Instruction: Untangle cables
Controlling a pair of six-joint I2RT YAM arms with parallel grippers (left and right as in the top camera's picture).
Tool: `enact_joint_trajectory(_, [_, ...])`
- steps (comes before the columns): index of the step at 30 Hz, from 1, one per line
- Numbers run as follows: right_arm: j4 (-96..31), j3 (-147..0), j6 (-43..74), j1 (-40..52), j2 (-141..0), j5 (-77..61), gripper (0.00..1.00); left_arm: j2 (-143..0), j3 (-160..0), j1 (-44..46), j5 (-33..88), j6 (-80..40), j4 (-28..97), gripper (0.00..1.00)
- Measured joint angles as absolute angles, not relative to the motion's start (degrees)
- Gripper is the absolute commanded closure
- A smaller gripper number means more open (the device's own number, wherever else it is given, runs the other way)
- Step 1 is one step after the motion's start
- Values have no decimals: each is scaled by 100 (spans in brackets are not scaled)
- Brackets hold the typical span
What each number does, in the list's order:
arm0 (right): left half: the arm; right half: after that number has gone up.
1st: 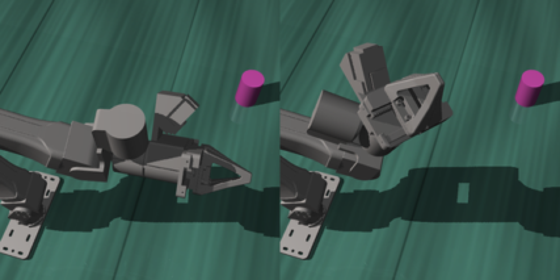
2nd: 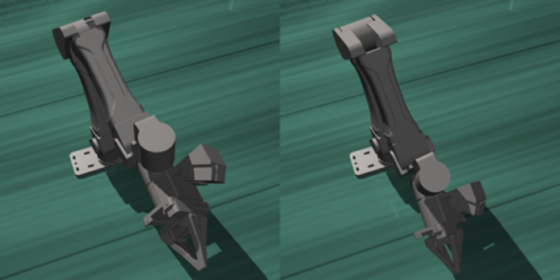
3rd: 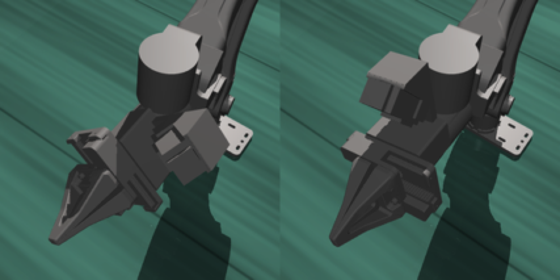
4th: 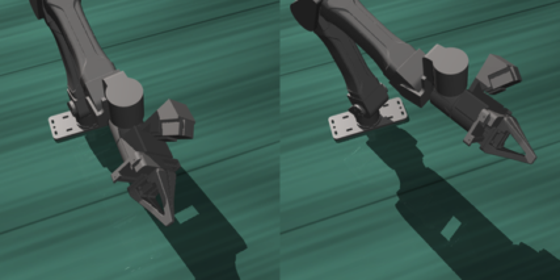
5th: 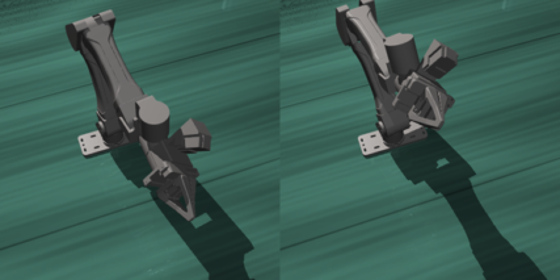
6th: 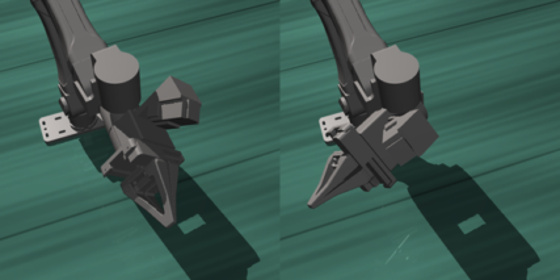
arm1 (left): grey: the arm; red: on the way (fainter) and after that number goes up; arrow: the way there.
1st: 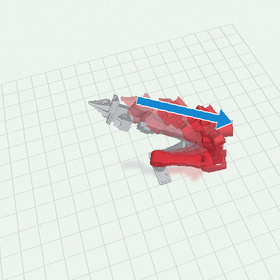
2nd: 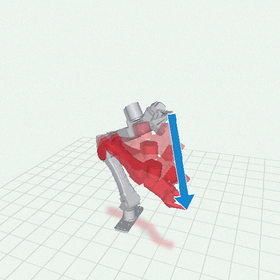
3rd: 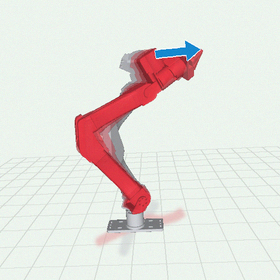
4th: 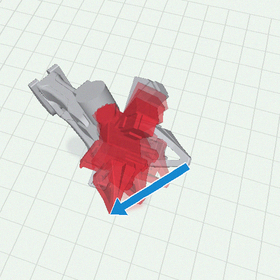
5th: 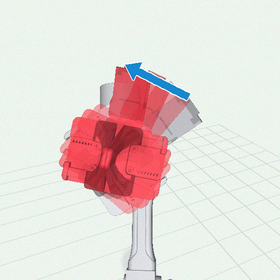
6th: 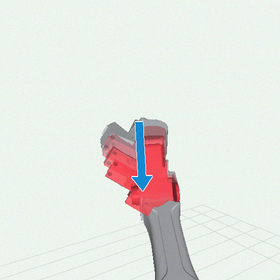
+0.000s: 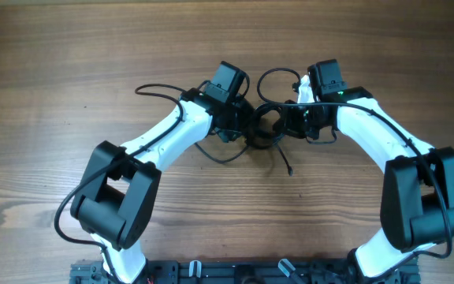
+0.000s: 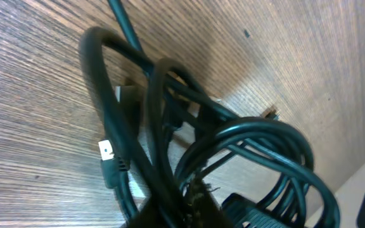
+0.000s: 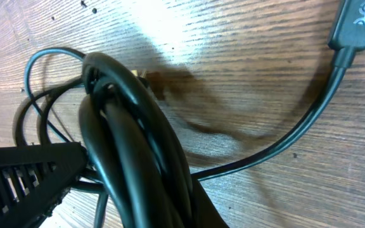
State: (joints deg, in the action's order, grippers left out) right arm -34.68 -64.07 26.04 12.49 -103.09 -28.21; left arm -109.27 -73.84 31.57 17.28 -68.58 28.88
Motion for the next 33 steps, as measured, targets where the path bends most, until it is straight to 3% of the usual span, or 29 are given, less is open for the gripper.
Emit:
enact_joint_trajectory(8, [-3500, -6399, 2864, 1253, -10309, -2539, 96, -10801, -7378, 2891, 2143, -6340, 2571, 96])
enact_joint_trajectory(14, [-3280, -6466, 2932, 1328, -10307, -2707, 96, -9275, -7345, 1542, 4007, -6114, 2626, 96])
enact_joint_trajectory(25, [-2976, -6580, 2838, 1459, -10197, -3391, 96, -9126, -7159, -539, 6449, -6751, 2003, 96])
enact_joint_trajectory(30, [-2952, -6606, 2550, 1424, -10145, -3933, 96, -9126, -7150, -1028, 6866, -6539, 2182, 96])
enact_joint_trajectory(33, [-3081, -6549, 2086, 1166, -10145, -4209, 96, -9126, -7150, -1212, 6493, -5791, 2980, 96])
